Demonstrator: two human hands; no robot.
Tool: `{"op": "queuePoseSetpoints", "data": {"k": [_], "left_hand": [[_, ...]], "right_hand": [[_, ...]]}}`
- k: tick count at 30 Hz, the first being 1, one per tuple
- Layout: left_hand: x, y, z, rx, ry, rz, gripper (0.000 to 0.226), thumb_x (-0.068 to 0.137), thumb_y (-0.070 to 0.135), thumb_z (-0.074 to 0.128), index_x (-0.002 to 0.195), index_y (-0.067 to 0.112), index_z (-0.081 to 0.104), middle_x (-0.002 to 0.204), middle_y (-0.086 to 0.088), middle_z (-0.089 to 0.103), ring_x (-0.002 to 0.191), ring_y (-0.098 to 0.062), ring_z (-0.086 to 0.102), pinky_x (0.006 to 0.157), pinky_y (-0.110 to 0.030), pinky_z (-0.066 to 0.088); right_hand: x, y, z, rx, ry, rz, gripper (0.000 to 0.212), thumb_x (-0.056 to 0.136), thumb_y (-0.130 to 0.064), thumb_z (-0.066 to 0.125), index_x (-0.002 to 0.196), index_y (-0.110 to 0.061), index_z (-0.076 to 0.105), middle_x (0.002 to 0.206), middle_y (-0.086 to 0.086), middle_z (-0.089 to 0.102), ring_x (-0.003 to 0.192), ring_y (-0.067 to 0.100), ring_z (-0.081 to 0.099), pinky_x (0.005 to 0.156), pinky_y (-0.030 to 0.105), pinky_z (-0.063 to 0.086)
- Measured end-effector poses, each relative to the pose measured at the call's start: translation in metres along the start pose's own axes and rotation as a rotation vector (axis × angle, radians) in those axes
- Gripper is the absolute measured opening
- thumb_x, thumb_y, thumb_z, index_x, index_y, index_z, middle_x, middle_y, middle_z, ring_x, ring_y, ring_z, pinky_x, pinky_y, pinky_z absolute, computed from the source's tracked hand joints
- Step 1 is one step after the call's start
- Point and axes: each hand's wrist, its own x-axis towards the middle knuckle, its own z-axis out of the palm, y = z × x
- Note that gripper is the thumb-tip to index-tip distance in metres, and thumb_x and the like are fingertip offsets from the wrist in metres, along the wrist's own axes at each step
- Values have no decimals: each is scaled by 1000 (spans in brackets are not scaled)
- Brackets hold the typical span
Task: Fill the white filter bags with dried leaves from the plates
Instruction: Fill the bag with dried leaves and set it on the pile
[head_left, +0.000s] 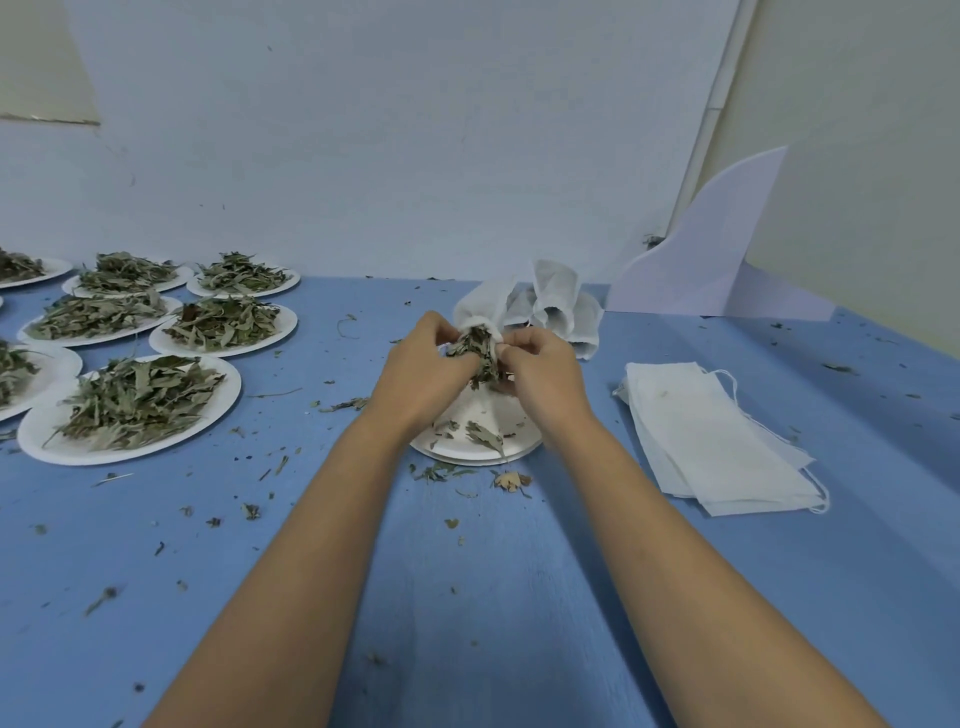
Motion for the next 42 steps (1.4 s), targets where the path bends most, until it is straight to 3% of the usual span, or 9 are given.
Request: {"op": "queuePoseSetpoints", "data": {"k": [4,11,15,19,24,27,31,38,42], "left_hand": [[-4,-2,2,157,-54,119,41,76,12,71,103,25,43,83,16,51,65,-9,53,48,-13,40],[-5,-7,2,105,147,182,31,72,16,78,75,25,49,70,14,56,54,-12,51,49,-17,38],[-5,-4,3,39,208,108,29,74,14,75,68,24,48,81,14,58,62,-19,57,59,-30,45],[-3,-7,1,15,271,85,20,77,10,69,71,16,51,84,9,60,57,-17,54,44,-15,37],[0,-12,1,87,349,66,21,76,6,66,69,12,47,84,-7,63,55,-17,48,42,-16,33],[1,-13,2,156,423,86,33,75,2,61,62,18,36,84,-10,56,68,-18,43,52,-17,31],[-2,-9,3,181,512,106,39,73,-8,52,63,22,29,75,4,37,62,-11,35,57,-25,21],[-1,-8,3,-17,302,66,20,78,12,70,86,21,54,90,0,61,70,-3,52,56,-9,37],[-1,-4,3,-239,139,-49,11,85,19,63,96,22,61,94,2,66,79,-14,67,73,-28,56]], "right_hand": [[1,-1,0,25,33,51,19,87,-3,52,76,-17,59,80,4,65,85,28,67,85,50,54],[-1,-7,-1,150,-5,103,19,90,1,50,78,-10,60,99,17,65,82,23,67,56,23,56],[0,-10,-8,179,-60,143,14,90,-1,53,81,-10,61,94,16,66,84,26,67,68,32,59],[-1,-12,-13,107,-131,113,18,90,-1,53,79,-12,61,73,3,64,60,12,66,68,28,55],[-6,-9,-3,-149,-112,-58,21,88,-3,56,75,-19,56,70,1,63,76,20,62,85,44,51],[-11,-10,4,-190,-169,-132,21,88,-2,56,76,-20,56,70,0,62,73,15,61,87,45,52],[-17,-12,8,-159,-304,-146,27,86,5,54,74,-19,58,70,2,61,72,17,60,87,44,51],[-10,-6,7,-154,-71,-140,16,90,-5,55,83,-19,59,84,8,63,82,23,60,85,40,52],[-7,-3,2,-104,-19,-126,16,92,-7,54,84,-21,55,87,-2,59,96,24,61,90,45,51]]}}
